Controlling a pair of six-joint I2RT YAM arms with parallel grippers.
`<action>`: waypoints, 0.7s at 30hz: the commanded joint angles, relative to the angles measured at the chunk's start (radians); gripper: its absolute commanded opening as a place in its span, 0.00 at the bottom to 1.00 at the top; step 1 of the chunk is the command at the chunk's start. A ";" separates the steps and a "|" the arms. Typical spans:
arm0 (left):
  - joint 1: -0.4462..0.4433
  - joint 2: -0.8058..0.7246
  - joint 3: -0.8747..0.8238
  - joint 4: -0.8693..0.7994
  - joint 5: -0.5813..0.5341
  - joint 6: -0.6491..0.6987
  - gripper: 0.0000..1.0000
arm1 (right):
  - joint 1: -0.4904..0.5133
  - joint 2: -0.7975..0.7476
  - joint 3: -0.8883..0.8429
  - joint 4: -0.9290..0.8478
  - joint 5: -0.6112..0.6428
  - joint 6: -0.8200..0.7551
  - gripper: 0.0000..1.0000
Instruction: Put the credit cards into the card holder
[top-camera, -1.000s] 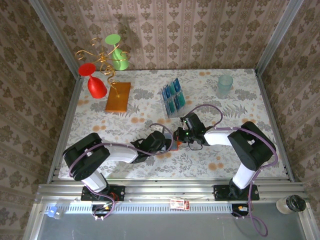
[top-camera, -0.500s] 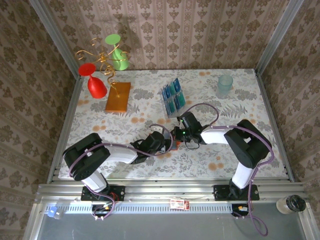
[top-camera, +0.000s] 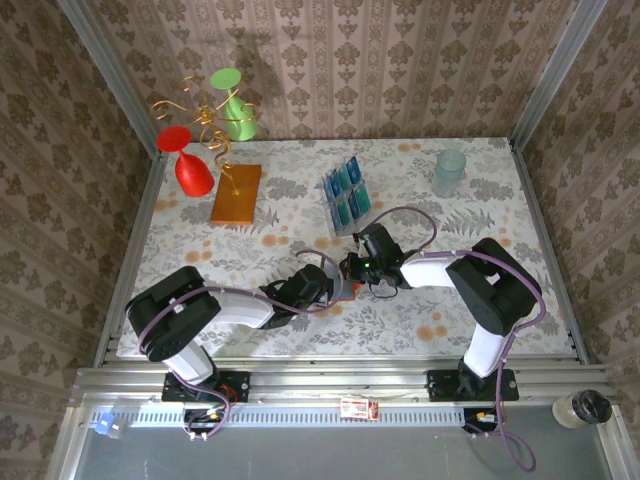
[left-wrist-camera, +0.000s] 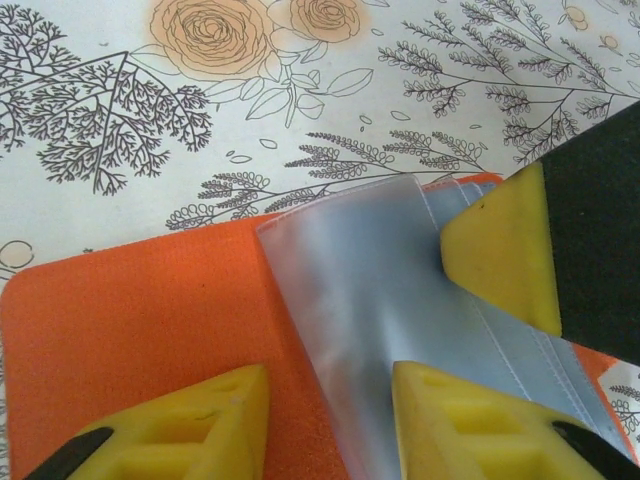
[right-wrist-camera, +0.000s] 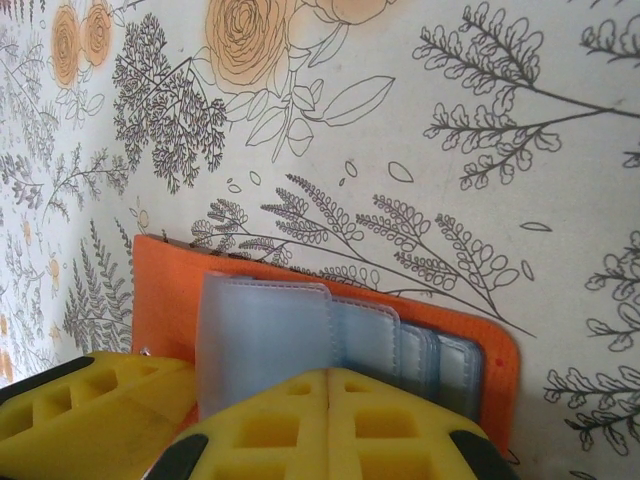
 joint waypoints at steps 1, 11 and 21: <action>0.001 0.021 -0.037 -0.081 0.007 -0.007 0.35 | 0.004 0.009 0.019 -0.055 -0.006 0.001 0.06; 0.001 0.020 -0.039 -0.064 0.008 -0.007 0.31 | -0.013 -0.067 0.032 -0.104 0.024 -0.013 0.45; 0.001 0.018 -0.044 -0.051 0.010 0.000 0.31 | -0.014 -0.003 0.036 -0.044 -0.044 -0.010 0.32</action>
